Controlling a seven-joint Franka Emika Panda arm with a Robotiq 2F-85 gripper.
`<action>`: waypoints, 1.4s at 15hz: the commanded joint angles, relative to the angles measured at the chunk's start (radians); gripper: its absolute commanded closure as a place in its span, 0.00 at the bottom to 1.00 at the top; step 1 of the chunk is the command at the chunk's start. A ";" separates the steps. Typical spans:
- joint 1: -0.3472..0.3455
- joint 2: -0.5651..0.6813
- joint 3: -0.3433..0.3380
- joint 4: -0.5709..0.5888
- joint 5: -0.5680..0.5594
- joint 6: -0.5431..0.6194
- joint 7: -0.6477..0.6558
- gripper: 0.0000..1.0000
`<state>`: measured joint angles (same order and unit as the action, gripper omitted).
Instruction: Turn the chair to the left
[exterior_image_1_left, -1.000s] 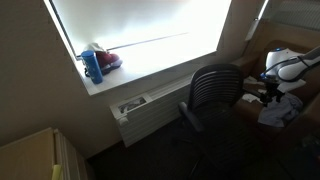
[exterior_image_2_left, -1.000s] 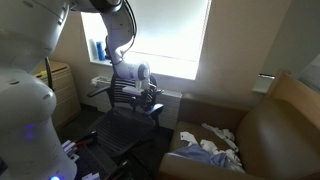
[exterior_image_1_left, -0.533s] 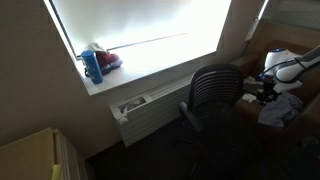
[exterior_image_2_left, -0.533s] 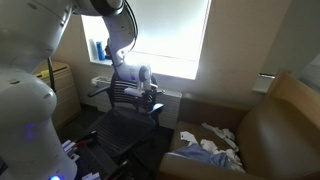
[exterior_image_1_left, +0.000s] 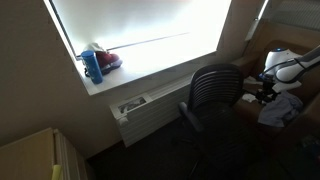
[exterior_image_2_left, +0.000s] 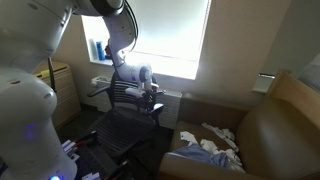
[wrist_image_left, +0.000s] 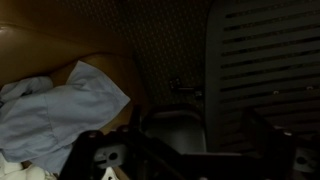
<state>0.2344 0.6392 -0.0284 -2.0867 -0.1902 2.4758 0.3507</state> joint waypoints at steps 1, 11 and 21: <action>-0.007 -0.003 -0.004 -0.006 0.031 0.085 0.007 0.00; -0.017 0.008 -0.024 -0.006 0.077 0.066 0.007 0.61; 0.196 0.082 -0.070 0.092 0.135 -0.106 0.437 0.61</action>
<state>0.3122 0.6399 -0.0832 -2.0806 -0.0928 2.3877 0.5923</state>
